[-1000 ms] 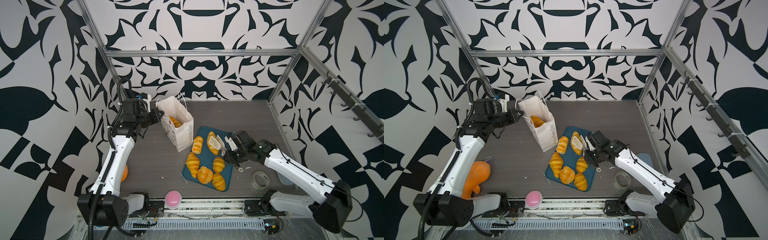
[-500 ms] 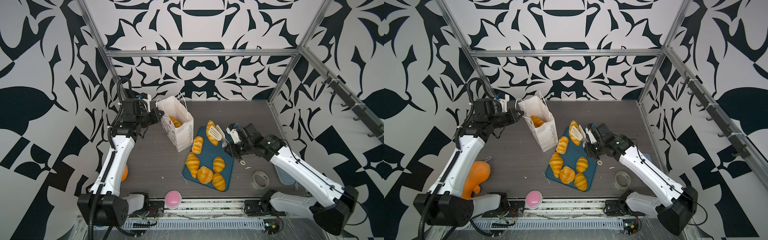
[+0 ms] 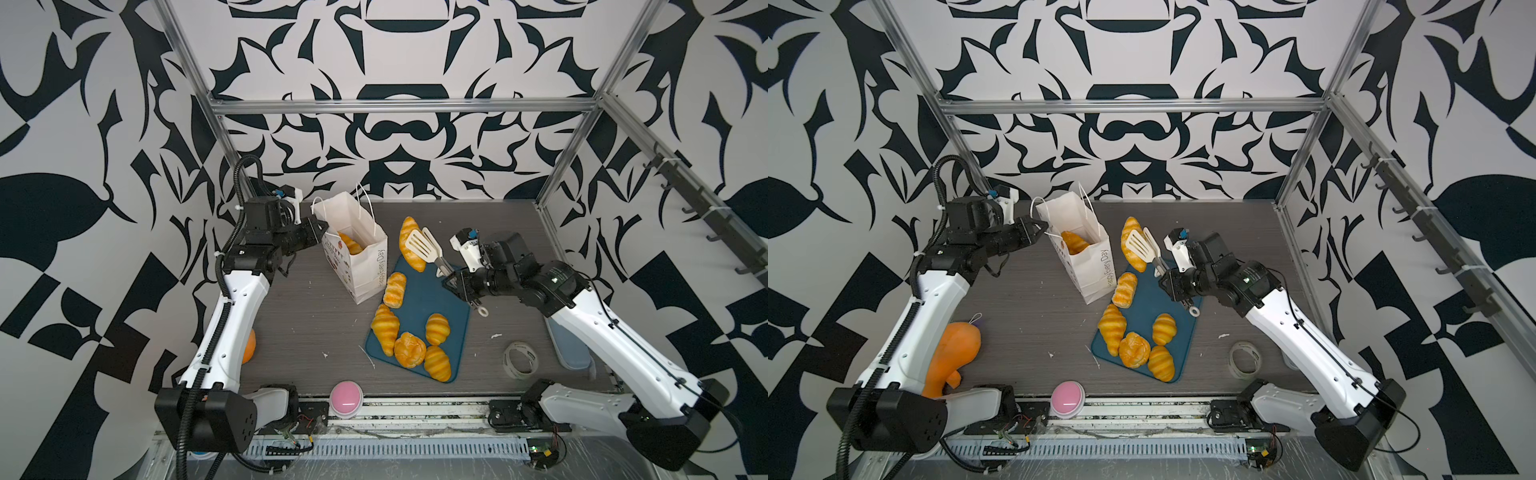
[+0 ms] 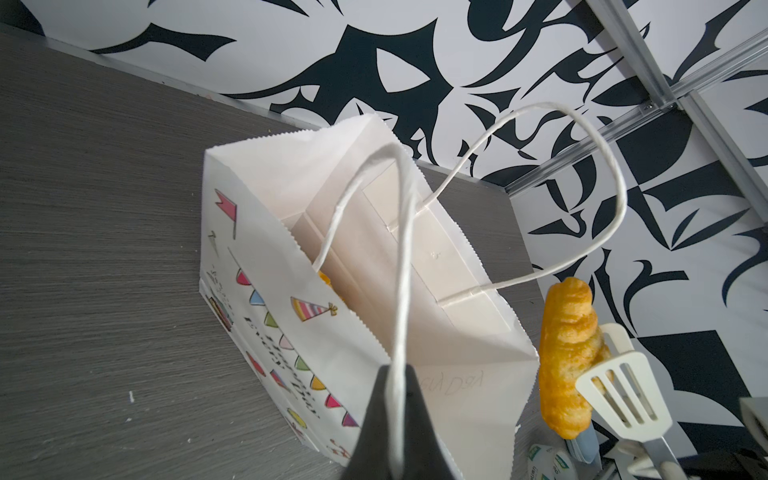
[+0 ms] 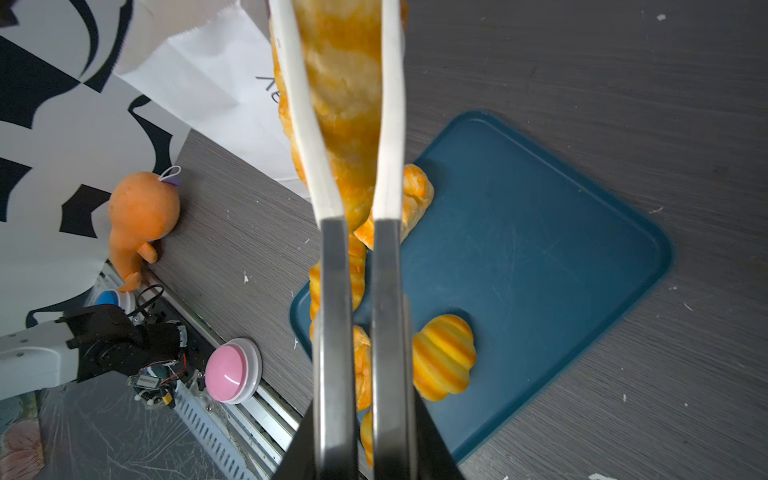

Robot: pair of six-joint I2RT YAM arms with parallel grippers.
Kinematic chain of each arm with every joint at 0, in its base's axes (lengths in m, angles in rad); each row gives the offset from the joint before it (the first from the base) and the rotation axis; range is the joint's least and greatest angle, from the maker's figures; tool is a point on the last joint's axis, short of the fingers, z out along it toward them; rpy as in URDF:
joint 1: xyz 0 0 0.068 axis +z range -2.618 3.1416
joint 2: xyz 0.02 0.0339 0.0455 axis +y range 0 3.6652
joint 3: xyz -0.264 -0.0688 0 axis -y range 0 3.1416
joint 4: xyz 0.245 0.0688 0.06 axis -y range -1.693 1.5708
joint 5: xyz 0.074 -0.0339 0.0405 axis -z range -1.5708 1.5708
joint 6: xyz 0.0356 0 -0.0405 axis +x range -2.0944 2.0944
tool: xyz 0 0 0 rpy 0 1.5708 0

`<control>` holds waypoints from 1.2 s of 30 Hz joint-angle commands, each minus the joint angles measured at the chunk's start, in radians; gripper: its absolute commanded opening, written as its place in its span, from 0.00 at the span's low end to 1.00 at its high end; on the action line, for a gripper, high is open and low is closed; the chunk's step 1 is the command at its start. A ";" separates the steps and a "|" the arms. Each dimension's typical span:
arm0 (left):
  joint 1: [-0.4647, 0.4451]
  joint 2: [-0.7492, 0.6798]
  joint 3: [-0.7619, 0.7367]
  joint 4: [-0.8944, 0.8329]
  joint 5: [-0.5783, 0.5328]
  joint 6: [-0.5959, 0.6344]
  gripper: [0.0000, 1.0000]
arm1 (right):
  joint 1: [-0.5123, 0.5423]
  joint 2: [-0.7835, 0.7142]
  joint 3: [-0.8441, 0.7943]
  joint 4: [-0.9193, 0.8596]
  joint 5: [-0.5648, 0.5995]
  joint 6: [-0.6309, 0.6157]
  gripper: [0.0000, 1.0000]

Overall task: Place the fake bread into the paper bag
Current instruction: 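Lift the croissant with the tongs and carry it toward the bag, then lower the croissant into the bag held by the left gripper and open the tongs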

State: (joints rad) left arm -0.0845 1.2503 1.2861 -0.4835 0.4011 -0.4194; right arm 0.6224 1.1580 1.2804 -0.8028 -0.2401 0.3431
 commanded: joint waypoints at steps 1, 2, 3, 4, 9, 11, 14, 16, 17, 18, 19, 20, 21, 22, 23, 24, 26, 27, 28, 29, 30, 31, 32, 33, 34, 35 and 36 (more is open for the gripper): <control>0.003 0.003 -0.009 0.000 0.012 -0.004 0.00 | -0.003 -0.014 0.069 0.091 -0.054 -0.026 0.23; 0.003 0.003 -0.009 0.002 0.012 -0.004 0.00 | -0.003 -0.014 0.072 0.099 -0.066 -0.028 0.23; 0.003 0.004 -0.010 0.001 0.013 -0.004 0.00 | -0.003 -0.013 0.077 0.109 -0.079 -0.028 0.22; 0.002 0.004 -0.009 0.001 0.013 -0.006 0.00 | -0.002 -0.012 0.079 0.119 -0.088 -0.026 0.23; 0.002 0.004 -0.010 0.002 0.013 -0.005 0.00 | -0.003 -0.006 0.088 0.177 -0.132 -0.017 0.23; 0.002 0.005 -0.010 0.002 0.013 -0.006 0.00 | -0.001 0.002 0.097 0.194 -0.146 -0.012 0.23; 0.002 0.004 -0.010 0.003 0.013 -0.006 0.00 | -0.001 0.013 0.104 0.225 -0.169 -0.006 0.23; 0.002 0.006 -0.011 0.005 0.014 -0.007 0.00 | -0.001 0.026 0.115 0.240 -0.184 -0.008 0.23; 0.002 0.009 -0.011 0.005 0.017 -0.008 0.00 | -0.001 0.036 0.123 0.243 -0.193 -0.011 0.23; 0.002 0.012 -0.011 0.004 0.021 -0.009 0.00 | 0.002 0.049 0.135 0.245 -0.204 -0.012 0.23; 0.002 0.012 -0.010 0.004 0.023 -0.010 0.00 | 0.003 0.060 0.143 0.250 -0.214 -0.014 0.23; 0.003 0.012 -0.011 0.005 0.024 -0.010 0.00 | 0.006 0.066 0.149 0.258 -0.219 -0.013 0.23; 0.003 0.011 -0.011 0.006 0.022 -0.011 0.00 | 0.012 0.077 0.155 0.269 -0.226 -0.011 0.23; 0.002 0.009 -0.011 0.004 0.019 -0.010 0.00 | 0.019 0.086 0.162 0.280 -0.228 -0.010 0.23; 0.003 0.008 -0.011 0.005 0.017 -0.009 0.00 | 0.024 0.094 0.167 0.288 -0.230 -0.010 0.23; 0.002 0.007 -0.012 0.005 0.016 -0.009 0.00 | 0.030 0.102 0.171 0.298 -0.232 -0.010 0.23; 0.003 0.008 -0.011 0.005 0.015 -0.009 0.00 | 0.040 0.117 0.181 0.315 -0.239 -0.006 0.23; 0.002 0.008 -0.012 0.005 0.014 -0.009 0.00 | 0.045 0.122 0.185 0.326 -0.242 -0.006 0.23; 0.002 0.008 -0.011 0.004 0.014 -0.009 0.00 | 0.051 0.130 0.190 0.336 -0.244 -0.001 0.23; 0.003 0.009 -0.011 0.004 0.014 -0.009 0.00 | 0.055 0.137 0.194 0.344 -0.250 0.001 0.23; 0.003 0.009 -0.011 0.004 0.015 -0.009 0.00 | 0.063 0.143 0.200 0.352 -0.251 0.002 0.23; 0.002 0.009 -0.012 0.005 0.015 -0.009 0.00 | 0.070 0.149 0.202 0.360 -0.250 0.006 0.23; 0.002 0.009 -0.011 0.004 0.015 -0.010 0.00 | 0.075 0.156 0.204 0.366 -0.249 0.008 0.23; 0.003 0.008 -0.011 0.003 0.015 -0.009 0.00 | 0.078 0.166 0.209 0.371 -0.248 0.011 0.23; 0.002 0.008 -0.011 0.003 0.014 -0.009 0.00 | 0.082 0.174 0.213 0.375 -0.247 0.013 0.23; 0.002 0.005 -0.012 0.005 0.015 -0.009 0.00 | 0.084 0.181 0.215 0.381 -0.244 0.016 0.23; 0.003 0.006 -0.011 0.005 0.014 -0.009 0.00 | 0.085 0.187 0.219 0.391 -0.244 0.022 0.23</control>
State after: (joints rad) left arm -0.0845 1.2541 1.2858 -0.4824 0.4080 -0.4221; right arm 0.6983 1.3521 1.4376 -0.5312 -0.4633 0.3523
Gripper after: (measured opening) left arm 0.049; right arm 0.260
